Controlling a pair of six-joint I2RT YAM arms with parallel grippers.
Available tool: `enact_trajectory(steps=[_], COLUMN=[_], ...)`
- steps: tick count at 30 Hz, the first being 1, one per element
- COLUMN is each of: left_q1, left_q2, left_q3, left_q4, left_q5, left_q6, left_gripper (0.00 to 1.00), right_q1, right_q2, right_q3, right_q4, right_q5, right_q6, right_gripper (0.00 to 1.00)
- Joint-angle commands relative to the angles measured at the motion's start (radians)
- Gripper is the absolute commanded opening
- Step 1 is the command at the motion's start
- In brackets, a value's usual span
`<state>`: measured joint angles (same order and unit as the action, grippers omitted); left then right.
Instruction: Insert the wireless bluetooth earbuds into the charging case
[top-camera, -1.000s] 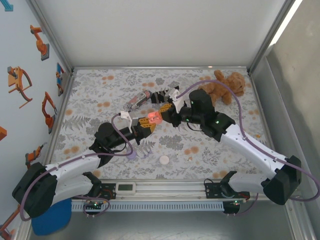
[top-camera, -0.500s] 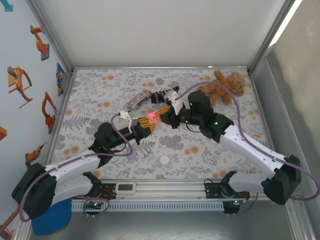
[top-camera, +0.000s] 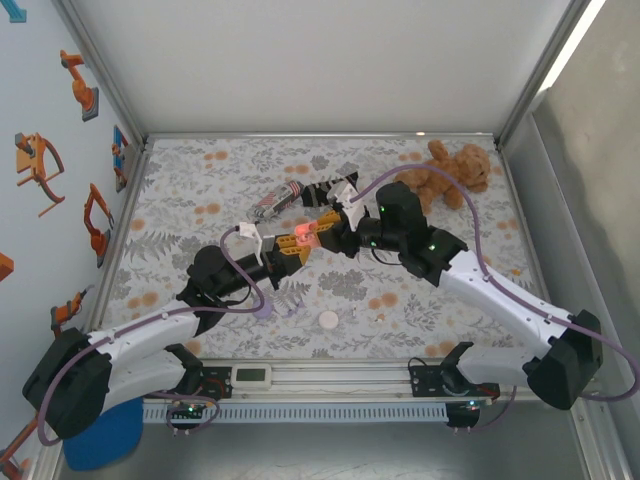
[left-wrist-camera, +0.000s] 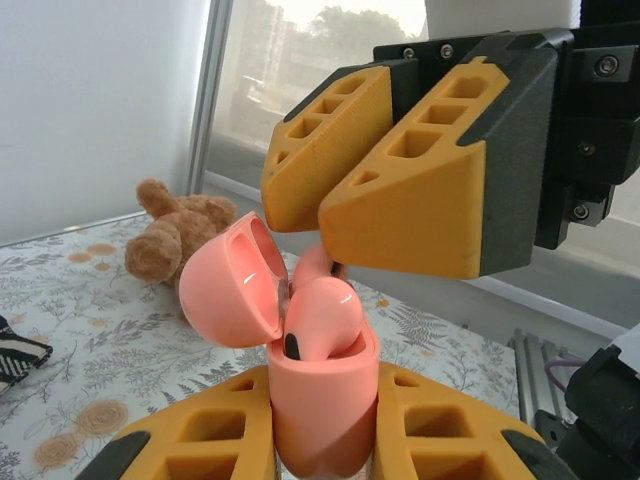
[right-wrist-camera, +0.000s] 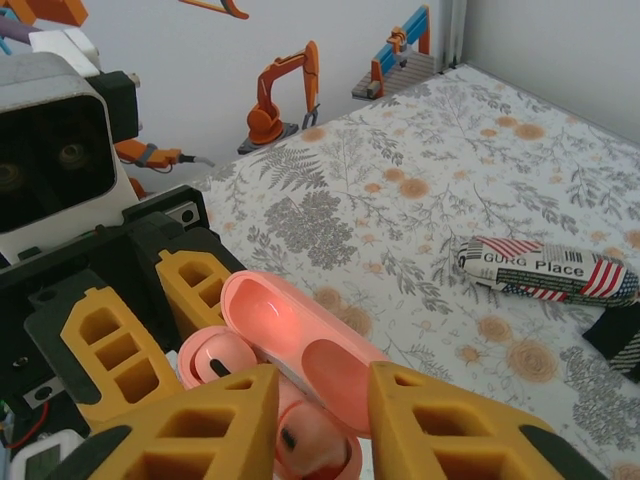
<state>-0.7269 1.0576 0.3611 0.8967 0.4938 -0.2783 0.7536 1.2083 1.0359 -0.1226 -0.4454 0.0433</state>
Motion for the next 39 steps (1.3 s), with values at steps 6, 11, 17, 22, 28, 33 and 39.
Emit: enact_trajectory(steps=[6, 11, 17, 22, 28, 33, 39], left_q1=[-0.005, -0.005, -0.007, -0.008, -0.01, -0.011, -0.011], left_q2=[-0.023, -0.033, -0.042, -0.041, -0.043, -0.046, -0.049], left_q3=[0.005, -0.002, -0.007, -0.017, -0.032, -0.038, -0.056], left_q4=[0.044, 0.046, 0.05, 0.078, 0.105, 0.116, 0.16], left_q5=[0.003, 0.002, 0.002, 0.001, -0.015, -0.008, -0.008], left_q6=[-0.006, -0.002, 0.003, 0.001, -0.001, 0.001, -0.008], left_gripper=[0.0, 0.0, 0.0, 0.0, 0.0, 0.0, 0.0], right_q1=[0.006, 0.004, -0.007, -0.072, -0.195, -0.257, -0.308], right_q2=[-0.054, -0.084, -0.119, -0.143, -0.161, -0.162, -0.169], right_q3=[0.068, 0.081, 0.054, -0.005, -0.111, -0.17, -0.235], right_q4=[-0.012, -0.03, -0.026, 0.039, 0.187, 0.251, 0.323], right_q5=[0.024, 0.111, 0.177, 0.119, -0.026, -0.093, -0.186], right_q6=[0.032, 0.058, 0.098, 0.192, 0.368, 0.443, 0.49], right_gripper=[0.47, 0.63, 0.83, 0.94, 0.99, 0.99, 0.99])
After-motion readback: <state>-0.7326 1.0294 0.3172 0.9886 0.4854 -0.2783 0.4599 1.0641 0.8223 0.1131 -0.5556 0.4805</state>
